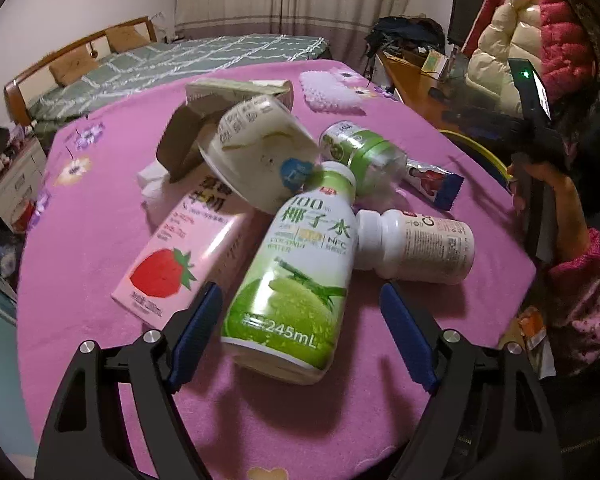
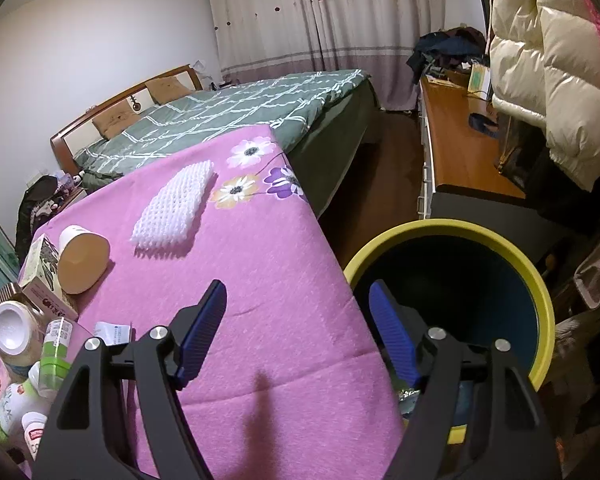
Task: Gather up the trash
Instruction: 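Grasp the clear plastic cup with the left gripper, then carry the clear cup to the yellow bin and release it with the left gripper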
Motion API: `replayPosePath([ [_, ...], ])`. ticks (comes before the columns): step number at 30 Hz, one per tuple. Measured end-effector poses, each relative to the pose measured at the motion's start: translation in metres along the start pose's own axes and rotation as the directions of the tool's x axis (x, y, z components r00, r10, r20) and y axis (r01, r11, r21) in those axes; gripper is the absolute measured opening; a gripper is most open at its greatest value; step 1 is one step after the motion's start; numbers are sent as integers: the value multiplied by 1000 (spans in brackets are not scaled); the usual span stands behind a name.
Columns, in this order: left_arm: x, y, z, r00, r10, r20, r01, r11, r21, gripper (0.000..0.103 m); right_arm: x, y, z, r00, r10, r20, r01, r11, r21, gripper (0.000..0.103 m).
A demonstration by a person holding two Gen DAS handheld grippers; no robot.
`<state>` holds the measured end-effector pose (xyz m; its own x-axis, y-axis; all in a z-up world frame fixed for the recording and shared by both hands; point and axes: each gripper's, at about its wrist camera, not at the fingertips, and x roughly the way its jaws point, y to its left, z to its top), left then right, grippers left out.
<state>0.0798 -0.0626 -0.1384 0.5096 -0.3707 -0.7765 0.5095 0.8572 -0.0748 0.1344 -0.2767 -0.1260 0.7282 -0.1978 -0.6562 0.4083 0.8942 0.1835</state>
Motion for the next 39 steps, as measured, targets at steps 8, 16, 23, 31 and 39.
replayPosePath([
  [8, 10, 3, -1, 1000, -10, 15, 10, 1000, -22, 60, 0, -1, 0, 1000, 2, 1, -2, 1000, -4, 71],
  [16, -1, -9, 1, 999, -28, 45, 27, 999, 29, 52, 0, 0, 0, 1000, 2, -2, -2, 1000, -4, 71],
  [23, -43, -20, 22, 995, 9, 100, -18, 996, 92, 51, 0, 0, 0, 1000, 1, -3, -1, 1000, -6, 71],
  [31, -68, -19, 42, 987, 68, 149, -80, 994, 80, 51, 0, 0, 0, 1000, 3, -2, -3, 1000, -4, 71],
  [39, -61, -16, 52, 975, 71, 210, -84, 995, 54, 51, 2, 0, 0, 1000, 13, -9, -13, 1000, 6, 71],
])
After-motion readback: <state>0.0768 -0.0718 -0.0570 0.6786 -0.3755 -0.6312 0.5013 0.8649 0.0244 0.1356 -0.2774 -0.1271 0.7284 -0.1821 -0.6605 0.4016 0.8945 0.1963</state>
